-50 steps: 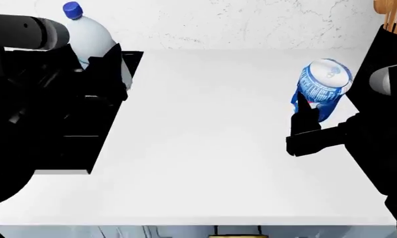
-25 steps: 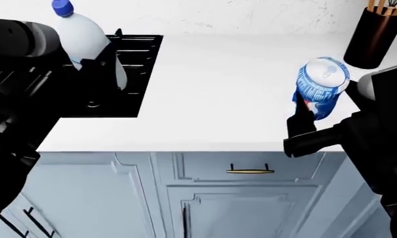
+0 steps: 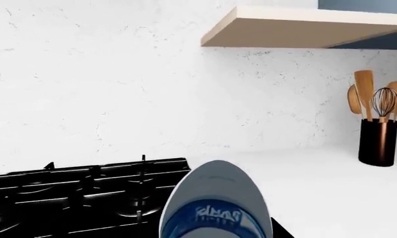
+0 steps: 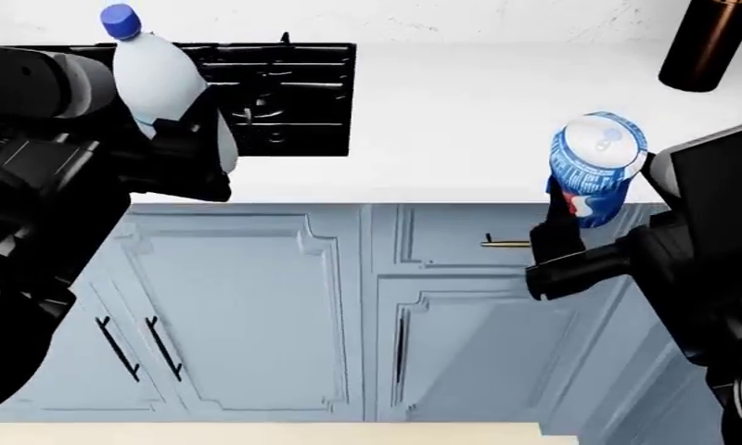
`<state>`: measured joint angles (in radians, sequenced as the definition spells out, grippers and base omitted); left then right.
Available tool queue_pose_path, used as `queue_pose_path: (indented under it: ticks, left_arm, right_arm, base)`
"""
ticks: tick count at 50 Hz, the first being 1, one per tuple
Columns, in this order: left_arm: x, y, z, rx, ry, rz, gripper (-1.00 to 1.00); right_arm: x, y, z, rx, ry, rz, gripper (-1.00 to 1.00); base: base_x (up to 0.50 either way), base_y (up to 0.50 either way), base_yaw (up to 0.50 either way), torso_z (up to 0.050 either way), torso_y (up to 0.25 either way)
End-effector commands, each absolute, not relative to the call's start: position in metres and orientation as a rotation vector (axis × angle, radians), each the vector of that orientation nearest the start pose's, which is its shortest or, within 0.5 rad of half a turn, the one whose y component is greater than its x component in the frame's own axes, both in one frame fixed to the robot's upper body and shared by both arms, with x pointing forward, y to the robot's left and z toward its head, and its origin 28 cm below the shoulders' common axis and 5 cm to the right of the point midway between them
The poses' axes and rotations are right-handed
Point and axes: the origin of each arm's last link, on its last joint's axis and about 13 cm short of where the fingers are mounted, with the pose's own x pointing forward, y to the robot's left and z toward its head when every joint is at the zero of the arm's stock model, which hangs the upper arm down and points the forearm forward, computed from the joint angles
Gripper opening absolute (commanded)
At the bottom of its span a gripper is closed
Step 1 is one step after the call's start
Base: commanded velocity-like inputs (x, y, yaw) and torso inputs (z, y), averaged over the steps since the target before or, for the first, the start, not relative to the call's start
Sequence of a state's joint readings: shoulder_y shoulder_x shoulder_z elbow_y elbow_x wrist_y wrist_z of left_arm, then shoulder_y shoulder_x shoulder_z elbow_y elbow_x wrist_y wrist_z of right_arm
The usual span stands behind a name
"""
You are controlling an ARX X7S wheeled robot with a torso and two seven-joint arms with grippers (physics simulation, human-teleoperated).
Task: Move the drinks to the dining counter.
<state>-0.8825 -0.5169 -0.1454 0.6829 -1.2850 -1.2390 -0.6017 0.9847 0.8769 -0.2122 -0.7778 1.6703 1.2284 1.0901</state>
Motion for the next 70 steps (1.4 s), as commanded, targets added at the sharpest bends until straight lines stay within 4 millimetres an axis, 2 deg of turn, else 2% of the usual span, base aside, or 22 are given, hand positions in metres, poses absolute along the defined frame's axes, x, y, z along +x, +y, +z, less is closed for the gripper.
queue_pose_path:
  ticks: [1, 11, 40, 70]
  left_arm:
    - [0.2193, 0.2466, 0.2851, -0.003, -0.220, -0.208, -1.00]
    - [0.2179, 0.2461, 0.2902, 0.000, -0.229, -0.209, -1.00]
    - [0.2182, 0.2441, 0.2867, 0.014, -0.222, -0.216, -1.00]
    - [0.2153, 0.2465, 0.2909, 0.016, -0.235, -0.212, -1.00]
  right_arm:
    - [0.1810, -0.1422, 0.2719, -0.397, -0.042, 0.023, -1.00]
    - [0.1812, -0.1429, 0.2729, -0.396, -0.052, 0.017, -1.00]
    - [0.1805, -0.1442, 0.2668, -0.401, -0.036, 0.010, -1.00]
    - [0.1812, -0.1428, 0.2700, -0.415, -0.048, 0.014, -1.00]
  base:
    - [-0.46, 0.38, 0.00, 0.000, 0.000]
    - [-0.46, 0.38, 0.00, 0.000, 0.000]
    - [-0.44, 0.40, 0.00, 0.000, 0.000]
    - [-0.44, 0.40, 0.00, 0.000, 0.000]
